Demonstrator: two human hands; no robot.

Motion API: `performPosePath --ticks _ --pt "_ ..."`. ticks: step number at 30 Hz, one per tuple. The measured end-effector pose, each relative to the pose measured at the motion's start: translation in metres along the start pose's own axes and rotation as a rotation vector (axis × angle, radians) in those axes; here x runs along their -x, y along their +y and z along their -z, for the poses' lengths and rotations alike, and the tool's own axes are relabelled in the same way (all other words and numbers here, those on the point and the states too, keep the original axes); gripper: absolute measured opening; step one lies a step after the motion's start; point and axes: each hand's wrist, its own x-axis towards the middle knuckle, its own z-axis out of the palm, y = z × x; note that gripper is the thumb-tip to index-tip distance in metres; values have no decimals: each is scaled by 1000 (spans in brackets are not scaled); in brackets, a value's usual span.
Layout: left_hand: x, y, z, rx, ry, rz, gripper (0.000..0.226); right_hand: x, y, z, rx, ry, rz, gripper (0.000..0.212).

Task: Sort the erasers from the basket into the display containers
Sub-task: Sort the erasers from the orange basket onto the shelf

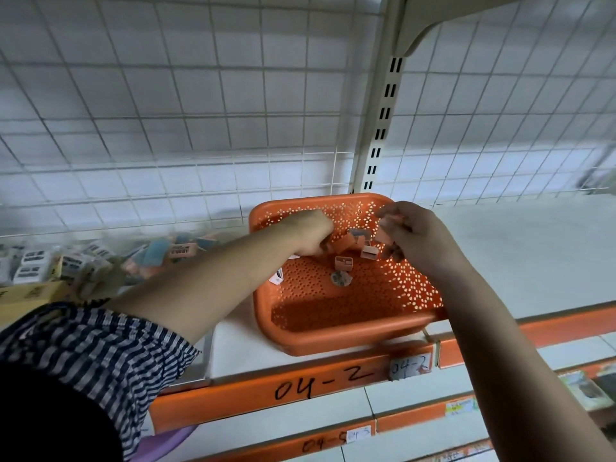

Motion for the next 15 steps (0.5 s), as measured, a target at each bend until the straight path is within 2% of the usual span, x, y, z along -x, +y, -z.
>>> performPosePath --ticks 7,11,13,15 --pt "9 2 8 34 66 27 15 4 -3 0 -171 -16 -60 16" --pt "27 -2 16 273 340 47 17 9 -12 4 -167 11 -46 23" --pt "46 -4 24 416 503 61 16 12 -24 7 -107 27 28 16" --pt "69 -10 30 548 630 85 18 15 -39 5 -170 13 84 9"
